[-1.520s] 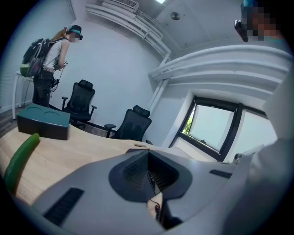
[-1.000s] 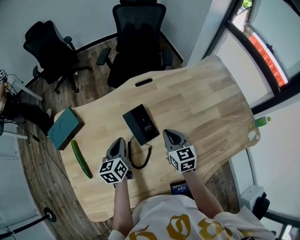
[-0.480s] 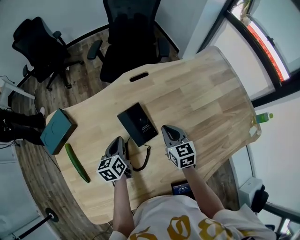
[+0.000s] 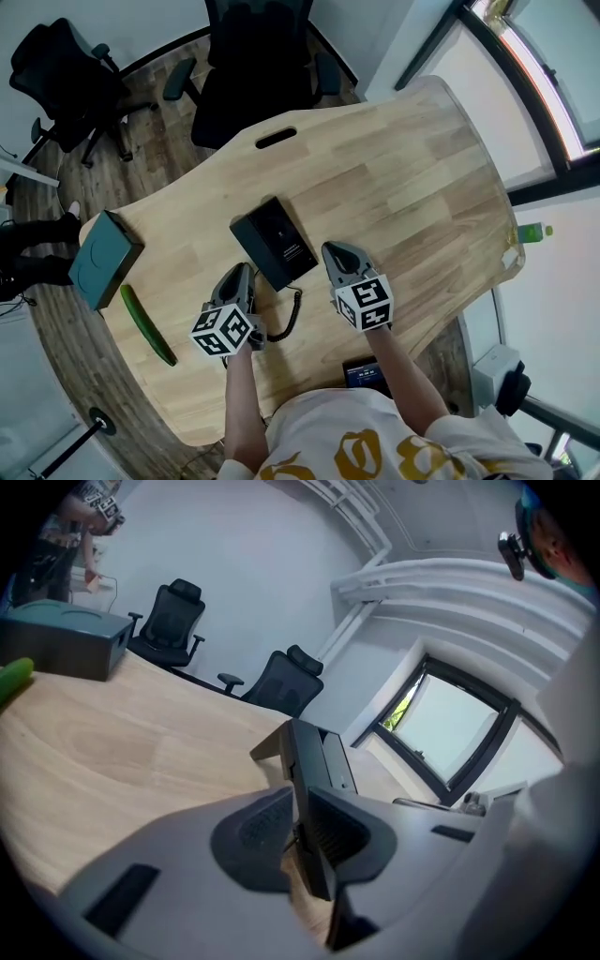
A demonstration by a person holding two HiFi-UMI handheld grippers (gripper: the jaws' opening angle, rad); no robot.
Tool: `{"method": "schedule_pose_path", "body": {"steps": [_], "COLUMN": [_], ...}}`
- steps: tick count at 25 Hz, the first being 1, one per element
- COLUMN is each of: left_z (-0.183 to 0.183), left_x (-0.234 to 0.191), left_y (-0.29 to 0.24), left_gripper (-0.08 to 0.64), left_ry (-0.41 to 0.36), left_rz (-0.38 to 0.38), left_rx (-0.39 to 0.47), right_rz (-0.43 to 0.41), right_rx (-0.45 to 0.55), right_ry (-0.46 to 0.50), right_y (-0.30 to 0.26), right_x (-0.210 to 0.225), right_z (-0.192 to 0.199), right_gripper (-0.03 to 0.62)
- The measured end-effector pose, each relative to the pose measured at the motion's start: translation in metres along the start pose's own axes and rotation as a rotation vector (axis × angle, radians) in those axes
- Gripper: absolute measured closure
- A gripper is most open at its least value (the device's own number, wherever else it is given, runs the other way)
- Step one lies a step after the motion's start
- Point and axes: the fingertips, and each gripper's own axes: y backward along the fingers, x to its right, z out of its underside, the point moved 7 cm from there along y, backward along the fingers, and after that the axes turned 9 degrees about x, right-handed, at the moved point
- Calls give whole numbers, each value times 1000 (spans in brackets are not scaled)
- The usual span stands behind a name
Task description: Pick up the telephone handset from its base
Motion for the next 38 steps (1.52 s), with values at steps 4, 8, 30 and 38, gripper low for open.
{"method": "schedule_pose_path", "body": {"steps": [4,8,30,38], "left_z": [5,5,12,12], "left_x": [-1,-4,5,5], "left_y": [-8,-14,-41,-34], "left_gripper": [454,429,411,456], "left_ry": [60,76,91,184], "left_rz": [43,57,129,115], "left_rx": [-11,-17,-100,-96], "right_rz": [-4,-5,-19,-26], "right_rx": [-17,-25,-33,-10], "right_ry": [-9,-17,-35,-25], "right_y": [-3,-6,-4,1], "right_x": [1,3,4,1], "right_z": [6,9,16,7], "right_gripper": [588,586,588,588]}}
